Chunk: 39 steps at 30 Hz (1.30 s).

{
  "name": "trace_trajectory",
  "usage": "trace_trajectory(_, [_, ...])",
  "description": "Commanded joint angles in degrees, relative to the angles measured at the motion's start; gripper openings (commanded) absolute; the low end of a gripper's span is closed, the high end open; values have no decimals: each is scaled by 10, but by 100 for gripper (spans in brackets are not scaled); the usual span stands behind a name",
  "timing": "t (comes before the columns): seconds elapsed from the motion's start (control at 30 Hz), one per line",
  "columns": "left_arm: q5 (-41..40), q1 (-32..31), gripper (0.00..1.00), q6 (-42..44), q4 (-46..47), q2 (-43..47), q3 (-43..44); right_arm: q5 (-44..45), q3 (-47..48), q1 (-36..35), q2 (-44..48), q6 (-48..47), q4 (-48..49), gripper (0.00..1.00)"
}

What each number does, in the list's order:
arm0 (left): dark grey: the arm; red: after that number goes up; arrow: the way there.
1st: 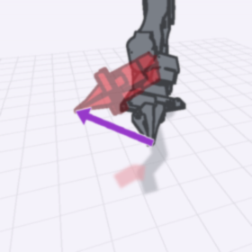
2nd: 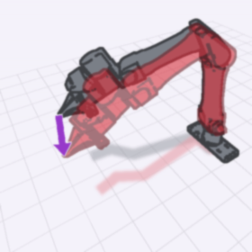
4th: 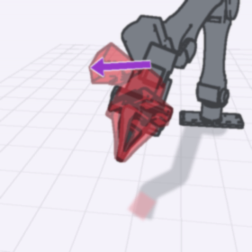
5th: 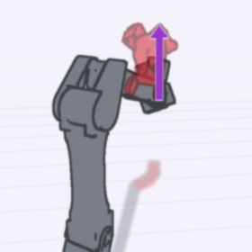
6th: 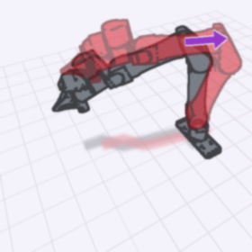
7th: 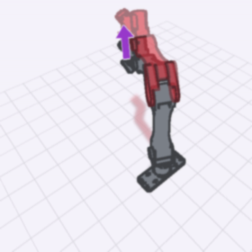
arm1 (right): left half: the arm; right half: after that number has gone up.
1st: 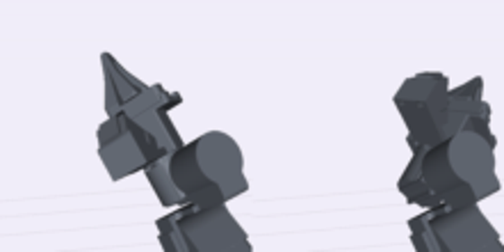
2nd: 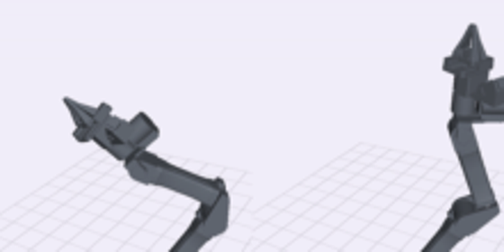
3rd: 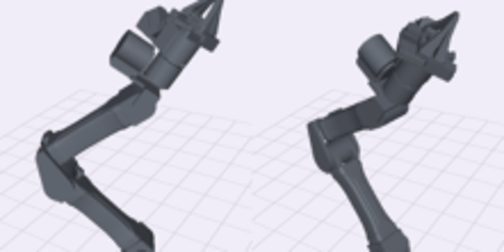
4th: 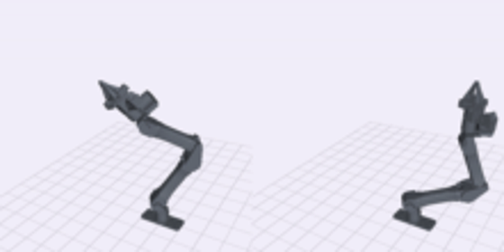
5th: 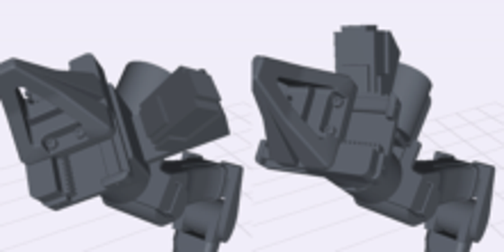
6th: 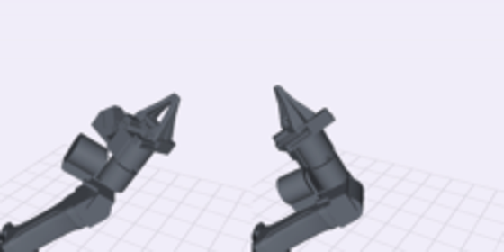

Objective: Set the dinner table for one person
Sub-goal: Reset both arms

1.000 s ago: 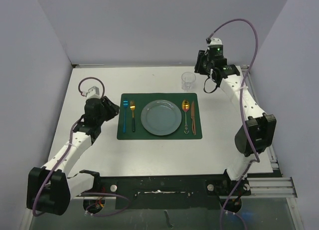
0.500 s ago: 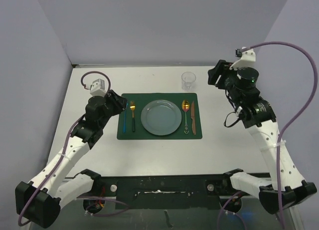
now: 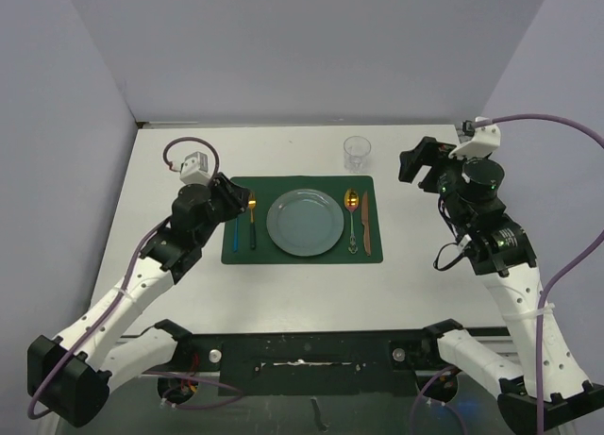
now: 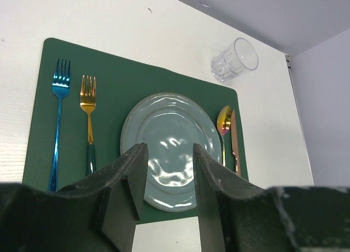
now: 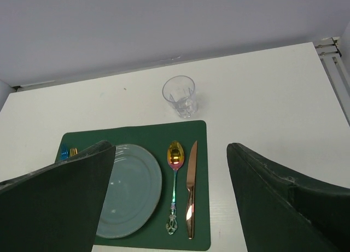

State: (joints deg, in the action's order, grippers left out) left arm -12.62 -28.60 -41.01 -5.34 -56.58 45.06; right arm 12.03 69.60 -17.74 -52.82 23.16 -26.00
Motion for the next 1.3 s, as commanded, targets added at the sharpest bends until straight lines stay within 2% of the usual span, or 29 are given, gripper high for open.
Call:
trace_trajectory(0.0, [-17, -10, 36, -2, 22, -6, 15, 23, 1, -5, 20, 1, 10, 88])
trace_trajectory(0.2, [-25, -20, 35, -2, 22, -11, 17, 33, 0, -5, 36, 1, 10, 100])
trace_trajectory(0.8, [-30, -38, 35, -4, 24, -27, 16, 20, -17, -5, 50, 7, 2, 98])
trace_trajectory(0.97, [-14, -40, 36, -10, 30, -36, 6, 10, -25, -5, 58, 14, 0, 98])
trace_trajectory(1.27, [52, -44, 36, -39, 97, -48, -14, -28, -46, -5, 92, 34, 6, 98])
